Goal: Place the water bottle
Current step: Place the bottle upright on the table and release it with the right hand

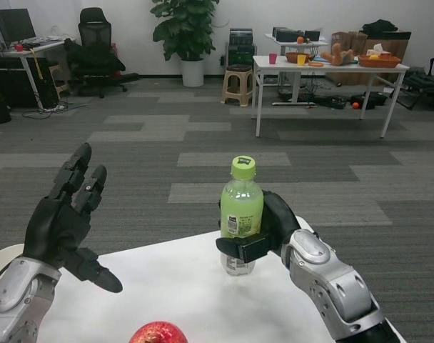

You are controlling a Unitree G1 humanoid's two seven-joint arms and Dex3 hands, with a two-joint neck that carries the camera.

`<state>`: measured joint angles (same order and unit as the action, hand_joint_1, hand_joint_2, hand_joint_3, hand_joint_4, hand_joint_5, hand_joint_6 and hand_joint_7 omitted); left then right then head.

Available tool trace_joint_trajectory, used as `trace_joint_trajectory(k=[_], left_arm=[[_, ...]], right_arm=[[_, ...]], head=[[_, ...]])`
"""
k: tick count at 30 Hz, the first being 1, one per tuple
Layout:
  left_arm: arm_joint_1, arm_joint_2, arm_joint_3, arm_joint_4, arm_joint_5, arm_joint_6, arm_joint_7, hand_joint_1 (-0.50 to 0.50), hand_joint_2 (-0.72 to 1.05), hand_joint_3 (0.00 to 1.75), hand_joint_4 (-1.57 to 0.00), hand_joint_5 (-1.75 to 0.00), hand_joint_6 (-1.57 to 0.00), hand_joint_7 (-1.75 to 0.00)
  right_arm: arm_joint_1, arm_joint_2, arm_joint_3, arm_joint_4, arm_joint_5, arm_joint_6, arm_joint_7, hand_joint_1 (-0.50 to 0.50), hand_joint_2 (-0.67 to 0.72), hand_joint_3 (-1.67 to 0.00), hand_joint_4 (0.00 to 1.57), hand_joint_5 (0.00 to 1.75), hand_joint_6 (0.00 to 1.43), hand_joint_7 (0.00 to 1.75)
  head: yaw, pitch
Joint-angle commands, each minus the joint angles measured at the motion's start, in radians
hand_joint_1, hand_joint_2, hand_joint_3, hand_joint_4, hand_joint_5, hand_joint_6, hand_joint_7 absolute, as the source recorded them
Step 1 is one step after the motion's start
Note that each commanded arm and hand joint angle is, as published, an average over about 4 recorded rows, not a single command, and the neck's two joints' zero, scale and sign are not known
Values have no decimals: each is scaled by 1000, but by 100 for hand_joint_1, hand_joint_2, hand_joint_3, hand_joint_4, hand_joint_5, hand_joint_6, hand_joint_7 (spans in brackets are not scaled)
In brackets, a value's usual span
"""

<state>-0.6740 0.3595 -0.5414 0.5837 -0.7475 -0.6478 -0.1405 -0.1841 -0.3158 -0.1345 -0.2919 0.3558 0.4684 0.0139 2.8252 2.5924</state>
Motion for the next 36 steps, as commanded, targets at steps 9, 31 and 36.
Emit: trace_joint_trajectory(k=[9,31,36], left_arm=[[24,3,5,-12,-6,0,-5,-50,-28,9,0,0,0,0],[26,3,8,-16,-7,0,-5,-50,-28,9,0,0,0,0],[25,3,5,-16,-7,0,-5,-49,-28,9,0,0,0,0]], right_arm=[[60,69,-52,86,-47,-213,100,33,0,-127,36,116,60,154],[195,86,-88,161,-52,-284,101,35,3,-127,37,116,57,154],[198,85,-83,160,-70,-284,113,33,3,-127,36,116,57,154]], head=[[0,9],[-19,-12],[-19,-15]])
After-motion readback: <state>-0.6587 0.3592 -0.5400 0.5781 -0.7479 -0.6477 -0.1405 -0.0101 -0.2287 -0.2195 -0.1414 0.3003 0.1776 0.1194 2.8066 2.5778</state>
